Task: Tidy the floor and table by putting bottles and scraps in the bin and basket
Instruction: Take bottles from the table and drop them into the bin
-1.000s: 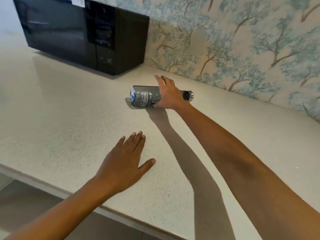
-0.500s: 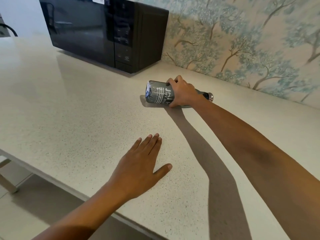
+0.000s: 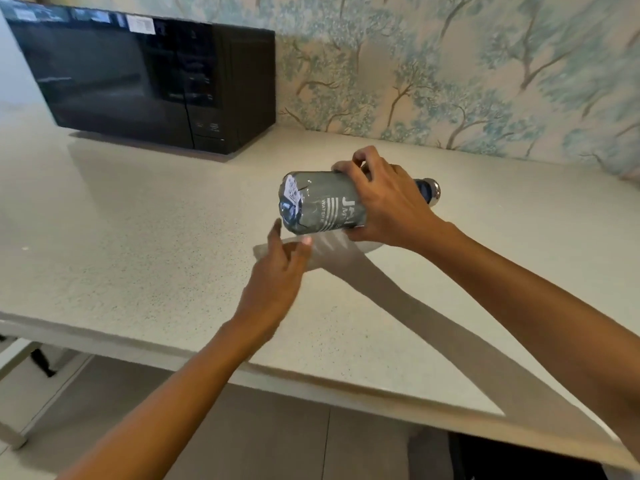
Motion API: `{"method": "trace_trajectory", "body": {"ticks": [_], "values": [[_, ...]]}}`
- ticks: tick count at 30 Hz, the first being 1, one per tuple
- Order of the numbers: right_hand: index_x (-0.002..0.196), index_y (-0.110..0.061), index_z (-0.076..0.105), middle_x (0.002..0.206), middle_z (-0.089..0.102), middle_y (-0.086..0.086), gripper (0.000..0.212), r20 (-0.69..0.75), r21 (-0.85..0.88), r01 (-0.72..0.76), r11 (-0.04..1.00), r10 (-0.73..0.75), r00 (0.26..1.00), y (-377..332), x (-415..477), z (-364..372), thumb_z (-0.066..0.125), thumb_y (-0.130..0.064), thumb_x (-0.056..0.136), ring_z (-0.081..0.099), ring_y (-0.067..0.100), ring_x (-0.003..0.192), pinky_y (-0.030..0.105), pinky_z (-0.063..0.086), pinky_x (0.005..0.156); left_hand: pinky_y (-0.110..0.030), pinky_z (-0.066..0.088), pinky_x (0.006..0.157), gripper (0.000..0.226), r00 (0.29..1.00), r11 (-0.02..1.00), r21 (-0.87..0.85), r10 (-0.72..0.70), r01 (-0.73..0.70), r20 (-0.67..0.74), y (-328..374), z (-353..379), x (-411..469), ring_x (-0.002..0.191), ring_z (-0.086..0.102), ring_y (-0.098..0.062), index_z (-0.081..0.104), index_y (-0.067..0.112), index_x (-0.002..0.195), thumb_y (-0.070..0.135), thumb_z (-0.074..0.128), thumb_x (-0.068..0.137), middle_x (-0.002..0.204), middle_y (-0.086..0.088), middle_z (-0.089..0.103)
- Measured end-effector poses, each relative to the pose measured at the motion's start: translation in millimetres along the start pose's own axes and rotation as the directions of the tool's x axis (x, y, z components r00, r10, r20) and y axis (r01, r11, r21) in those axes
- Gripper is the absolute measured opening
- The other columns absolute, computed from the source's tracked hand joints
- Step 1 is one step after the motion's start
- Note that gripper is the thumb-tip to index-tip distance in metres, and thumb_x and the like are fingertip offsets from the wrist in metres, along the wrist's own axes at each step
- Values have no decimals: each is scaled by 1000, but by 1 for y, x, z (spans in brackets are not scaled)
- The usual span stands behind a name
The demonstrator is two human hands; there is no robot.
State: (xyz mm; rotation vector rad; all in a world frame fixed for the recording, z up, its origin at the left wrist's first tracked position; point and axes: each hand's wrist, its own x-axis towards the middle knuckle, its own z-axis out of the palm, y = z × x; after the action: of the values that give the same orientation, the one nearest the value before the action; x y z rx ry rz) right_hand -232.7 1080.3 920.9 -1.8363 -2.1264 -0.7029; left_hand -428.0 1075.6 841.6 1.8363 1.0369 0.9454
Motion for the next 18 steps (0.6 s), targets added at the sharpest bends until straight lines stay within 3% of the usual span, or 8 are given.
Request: {"method": "trace_trajectory", "body": {"ticks": [3,7,12,15,18], "values": [[139,-17,39,128,40,14,96,-15,4,-95,995,95,995,-5,-37,-22,82,-45,58,53,29,105,45,49,88,-52,50,98,77,996,986,-150,62,-70,-56,17,1,-11,120,58,-23,11,42,145,71,42,81,147,-2,46],[139,-16,40,130,42,15,95,-12,-79,-168,983,168,986,-8,-92,-49,81,-47,59,52,31,108,45,47,90,-26,57,84,83,979,937,-282,194,-204,-64,43,22,-31,102,61,-3,20,47,136,62,64,67,135,14,45],[135,-13,47,124,49,17,90,-103,-169,-254,952,239,965,2,-160,-81,80,-46,57,57,33,100,44,49,82,-14,54,79,75,949,877,-371,315,-304,-33,72,57,-55,108,57,10,37,46,131,56,72,66,120,35,47],[139,-17,44,127,48,14,94,-114,-193,-300,934,283,952,16,-202,-101,77,-55,60,55,31,104,43,48,85,-23,57,83,68,945,853,-429,328,-298,-4,90,81,-71,116,56,1,41,48,129,53,72,69,130,19,53],[147,-24,31,140,40,10,109,-41,-215,-349,912,349,936,38,-256,-120,72,-71,58,44,30,123,46,41,99,-37,58,86,65,952,843,-482,301,-240,53,103,105,-86,119,57,-14,43,44,132,48,68,73,135,8,51]]}}
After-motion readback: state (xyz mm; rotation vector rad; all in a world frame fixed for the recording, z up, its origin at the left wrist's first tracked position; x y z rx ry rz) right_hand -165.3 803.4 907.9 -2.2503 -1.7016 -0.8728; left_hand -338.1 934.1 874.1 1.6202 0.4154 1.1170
